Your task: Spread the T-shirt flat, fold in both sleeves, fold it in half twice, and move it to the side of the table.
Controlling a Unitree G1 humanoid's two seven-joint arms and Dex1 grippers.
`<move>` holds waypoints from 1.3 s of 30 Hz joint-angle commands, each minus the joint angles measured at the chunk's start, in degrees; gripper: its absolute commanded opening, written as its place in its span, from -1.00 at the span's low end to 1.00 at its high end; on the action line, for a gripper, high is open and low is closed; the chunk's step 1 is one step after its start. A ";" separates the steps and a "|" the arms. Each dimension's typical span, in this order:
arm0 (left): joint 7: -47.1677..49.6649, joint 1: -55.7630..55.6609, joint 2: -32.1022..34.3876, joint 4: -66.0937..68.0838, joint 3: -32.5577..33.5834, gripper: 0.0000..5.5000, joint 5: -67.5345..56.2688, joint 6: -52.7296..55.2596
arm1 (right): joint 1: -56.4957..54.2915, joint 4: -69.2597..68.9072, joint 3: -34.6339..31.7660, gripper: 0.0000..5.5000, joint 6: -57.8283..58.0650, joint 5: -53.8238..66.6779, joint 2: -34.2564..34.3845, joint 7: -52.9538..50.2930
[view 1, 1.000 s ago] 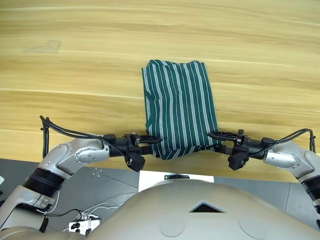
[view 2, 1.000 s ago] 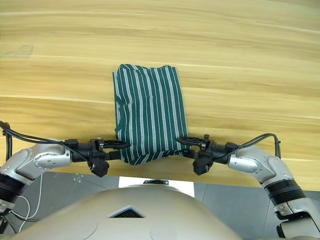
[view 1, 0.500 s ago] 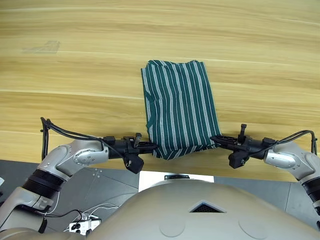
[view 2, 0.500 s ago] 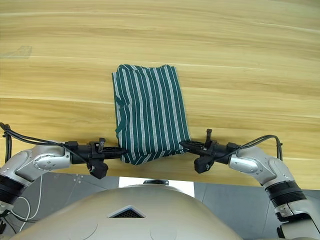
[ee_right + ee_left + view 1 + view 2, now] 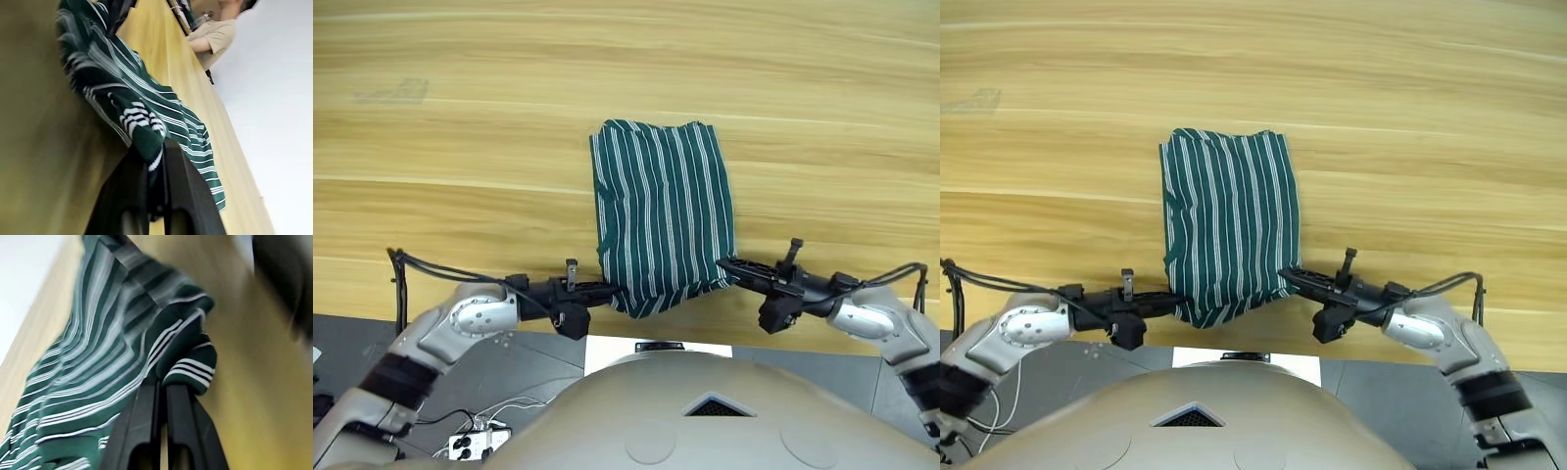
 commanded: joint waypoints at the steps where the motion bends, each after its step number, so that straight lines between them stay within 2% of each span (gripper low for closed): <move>1: 1.56 8.30 2.09 -3.69 4.87 -1.00 -3.28 0.84 | 6.68 -2.67 -2.74 -0.95 2.77 1.59 -4.22 2.66; 5: 1.33 14.34 2.40 -8.45 7.72 -1.00 -5.52 0.41 | 11.74 -7.02 -3.05 -0.95 4.78 2.43 -7.13 6.25; 8: -0.11 11.68 0.76 -8.27 8.34 -1.00 -8.35 1.73 | 9.45 -8.59 -2.84 -0.95 6.23 3.10 -5.04 7.12; 13: -0.77 1.32 -9.17 -2.28 7.59 -1.00 -17.79 10.25 | -3.47 -8.57 -1.28 -0.95 13.08 13.08 5.88 6.11; 17: -1.59 -5.98 -16.99 0.53 7.45 -1.00 -24.55 19.00 | -14.43 -2.76 -2.12 -0.95 22.11 16.32 14.90 4.60; 21: 0.70 -13.60 -23.92 6.67 9.46 -1.00 -26.89 29.92 | -22.12 4.50 -2.40 -0.95 28.14 16.43 21.72 3.11; 27: 3.69 -23.82 -33.39 18.29 13.45 -1.00 -28.17 40.69 | -32.08 21.63 -1.74 -0.95 29.95 10.52 28.83 -1.61; 29: 4.86 -25.47 -35.29 21.63 15.27 -0.85 -28.00 42.63 | -35.01 26.60 -1.84 -0.95 30.59 9.45 30.53 -2.71; 30: 5.48 -25.66 -36.05 22.50 16.15 -0.78 -27.97 43.61 | -36.59 29.36 -1.67 -0.82 30.57 8.86 31.35 -3.22; 39: 6.95 -19.13 -39.91 17.85 20.14 -0.36 -28.44 48.56 | -47.12 47.39 -2.74 -0.35 30.25 8.44 38.49 -6.80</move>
